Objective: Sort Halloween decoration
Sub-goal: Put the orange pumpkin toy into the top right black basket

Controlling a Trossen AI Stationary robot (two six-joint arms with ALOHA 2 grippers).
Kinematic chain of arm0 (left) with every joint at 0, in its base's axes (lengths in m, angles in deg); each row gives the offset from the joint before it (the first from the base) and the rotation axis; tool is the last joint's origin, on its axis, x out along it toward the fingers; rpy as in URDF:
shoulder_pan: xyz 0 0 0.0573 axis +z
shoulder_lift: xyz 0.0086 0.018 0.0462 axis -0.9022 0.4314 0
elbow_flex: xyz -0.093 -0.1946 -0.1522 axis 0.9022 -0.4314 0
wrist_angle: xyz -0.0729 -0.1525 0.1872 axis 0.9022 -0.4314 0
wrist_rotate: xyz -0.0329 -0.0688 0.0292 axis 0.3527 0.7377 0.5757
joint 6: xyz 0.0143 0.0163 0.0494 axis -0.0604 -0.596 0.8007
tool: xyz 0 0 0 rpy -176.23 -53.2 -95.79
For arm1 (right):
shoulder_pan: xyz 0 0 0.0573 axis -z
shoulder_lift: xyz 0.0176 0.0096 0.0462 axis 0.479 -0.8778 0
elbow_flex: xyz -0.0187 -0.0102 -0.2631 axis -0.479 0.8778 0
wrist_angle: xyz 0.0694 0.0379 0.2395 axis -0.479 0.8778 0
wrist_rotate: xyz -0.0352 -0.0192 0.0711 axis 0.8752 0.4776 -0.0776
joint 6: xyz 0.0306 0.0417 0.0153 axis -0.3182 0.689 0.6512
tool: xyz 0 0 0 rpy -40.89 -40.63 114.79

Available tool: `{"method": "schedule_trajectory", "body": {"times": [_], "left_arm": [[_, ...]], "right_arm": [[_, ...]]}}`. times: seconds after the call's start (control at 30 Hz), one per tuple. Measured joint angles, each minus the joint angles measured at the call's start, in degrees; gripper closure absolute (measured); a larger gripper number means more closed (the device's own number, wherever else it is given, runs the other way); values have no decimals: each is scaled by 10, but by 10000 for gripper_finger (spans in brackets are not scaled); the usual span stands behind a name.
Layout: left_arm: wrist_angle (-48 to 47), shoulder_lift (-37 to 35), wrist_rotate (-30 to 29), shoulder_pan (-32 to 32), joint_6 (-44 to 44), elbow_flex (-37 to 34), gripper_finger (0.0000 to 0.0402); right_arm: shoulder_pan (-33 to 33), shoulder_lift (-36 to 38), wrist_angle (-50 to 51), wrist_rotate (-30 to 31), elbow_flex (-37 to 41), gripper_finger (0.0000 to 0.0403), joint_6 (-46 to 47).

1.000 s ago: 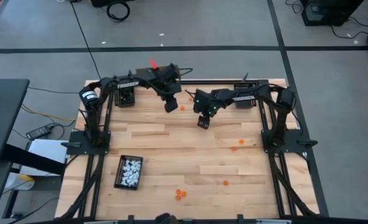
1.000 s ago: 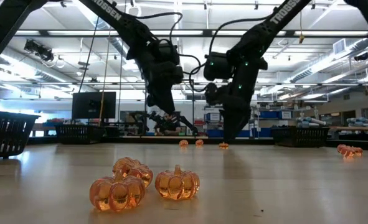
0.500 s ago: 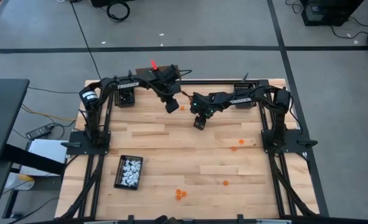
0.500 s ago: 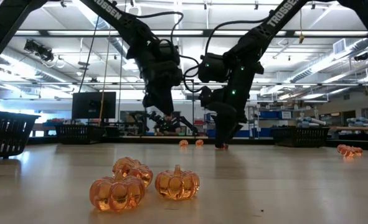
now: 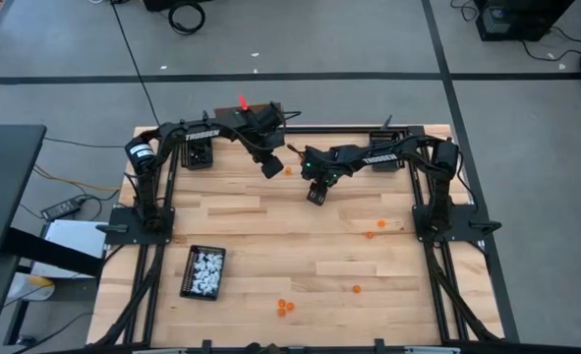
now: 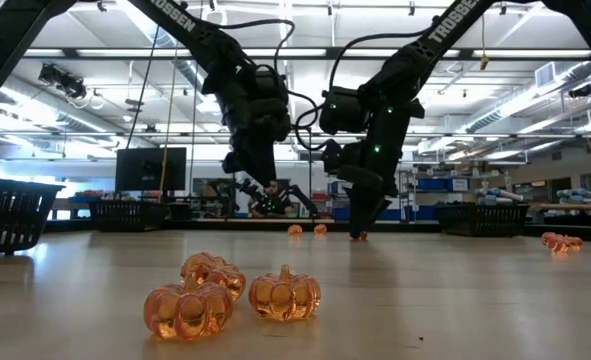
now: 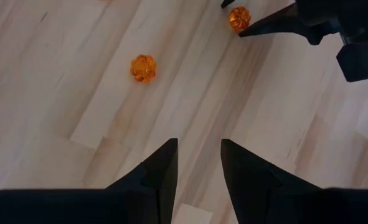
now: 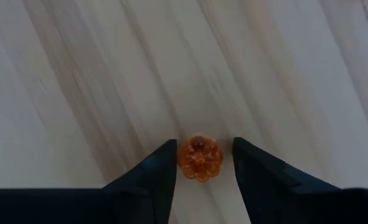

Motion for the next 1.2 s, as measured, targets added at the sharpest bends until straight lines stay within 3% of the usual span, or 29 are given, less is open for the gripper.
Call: {"method": "schedule_trajectory", "body": {"times": [0.37, 0.6, 0.9, 1.2], "left_arm": [[-8, -1, 0, 3, -8, 0, 272], [-27, -37, -3, 33, -11, 0, 272], [-8, -102, -19, 71, -35, 1, 272], [8, -109, -29, 58, -33, 1, 272]], "right_arm": [[0, 0, 8, 3, 1, 305, -4], [3, 20, 40, 3, 5, 304, 2], [53, 133, 191, 36, 3, 304, -25], [170, 234, 301, 80, 4, 303, -43]]}}
